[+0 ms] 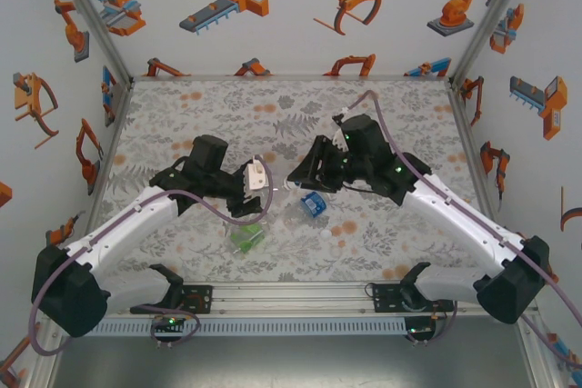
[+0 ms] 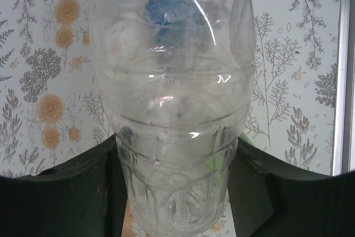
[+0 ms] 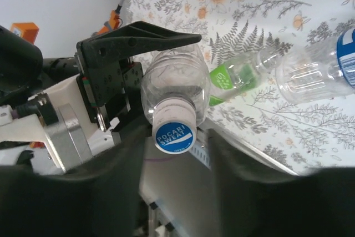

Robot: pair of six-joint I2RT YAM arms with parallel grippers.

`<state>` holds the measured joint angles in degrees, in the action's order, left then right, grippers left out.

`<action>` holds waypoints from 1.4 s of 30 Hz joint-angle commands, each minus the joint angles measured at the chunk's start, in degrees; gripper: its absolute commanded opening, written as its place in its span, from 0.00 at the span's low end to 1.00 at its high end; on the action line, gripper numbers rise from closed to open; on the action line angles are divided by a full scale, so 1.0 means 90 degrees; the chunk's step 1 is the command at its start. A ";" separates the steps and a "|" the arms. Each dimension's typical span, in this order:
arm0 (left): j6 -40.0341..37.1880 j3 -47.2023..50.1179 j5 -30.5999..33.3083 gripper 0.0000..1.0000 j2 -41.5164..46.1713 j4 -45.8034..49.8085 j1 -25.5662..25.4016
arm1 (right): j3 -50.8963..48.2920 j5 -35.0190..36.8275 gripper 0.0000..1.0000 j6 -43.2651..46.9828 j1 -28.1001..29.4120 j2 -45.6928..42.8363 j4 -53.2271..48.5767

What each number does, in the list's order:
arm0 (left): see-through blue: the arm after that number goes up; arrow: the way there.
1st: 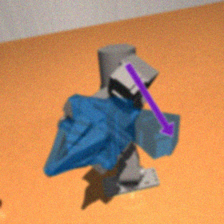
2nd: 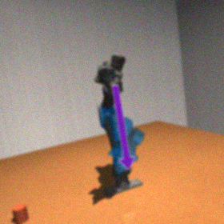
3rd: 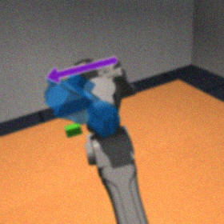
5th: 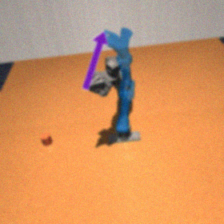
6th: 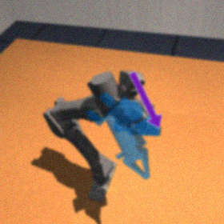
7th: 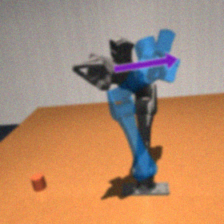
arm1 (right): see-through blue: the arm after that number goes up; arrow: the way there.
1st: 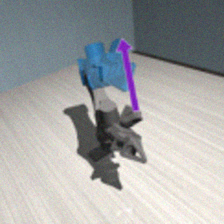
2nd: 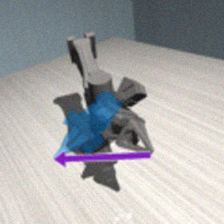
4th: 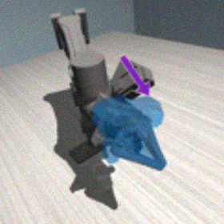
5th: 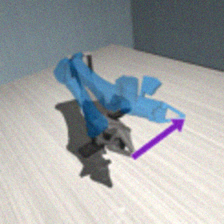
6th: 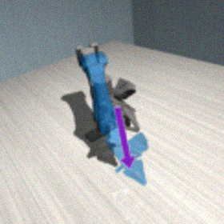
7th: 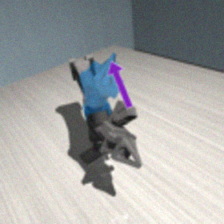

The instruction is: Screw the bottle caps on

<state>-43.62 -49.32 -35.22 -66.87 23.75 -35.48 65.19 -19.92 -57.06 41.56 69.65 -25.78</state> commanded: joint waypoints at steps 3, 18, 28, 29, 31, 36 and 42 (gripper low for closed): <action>-0.0140 -0.0217 -0.0270 0.00 -0.0019 0.0210 -0.0002 | 0.0354 0.0472 0.65 0.2157 0.0011 -0.0433 -0.0250; -0.0353 -0.0165 -0.0743 0.00 0.0077 0.0269 0.0003 | 0.0196 -0.2028 0.65 0.8049 -0.0087 -0.0769 -0.0048; -0.0460 -0.0199 -0.0931 0.00 0.0136 0.0451 -0.0002 | -0.0249 -0.2812 0.59 0.9485 -0.0089 -0.0673 0.0528; -0.0471 -0.0204 -0.0914 0.00 0.0145 0.0466 -0.0003 | -0.0267 -0.2815 0.58 0.9484 -0.0087 -0.0632 0.0554; -0.0480 -0.0201 -0.0913 0.00 0.0158 0.0467 0.0003 | -0.0311 -0.2877 0.57 0.9451 -0.0077 -0.0577 0.0624; -0.0493 -0.0204 -0.0966 0.00 0.0165 0.0467 0.0003 | -0.0421 -0.3046 0.53 0.9233 -0.0067 -0.0494 0.0952; -0.0505 -0.0204 -0.0975 0.00 0.0176 0.0467 -0.0003 | -0.0466 -0.3093 0.48 0.9182 -0.0057 -0.0359 0.0997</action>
<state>-46.46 -49.43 -41.65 -66.43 26.87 -35.48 61.82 -45.69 25.39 41.01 65.93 -18.90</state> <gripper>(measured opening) 0.575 0.492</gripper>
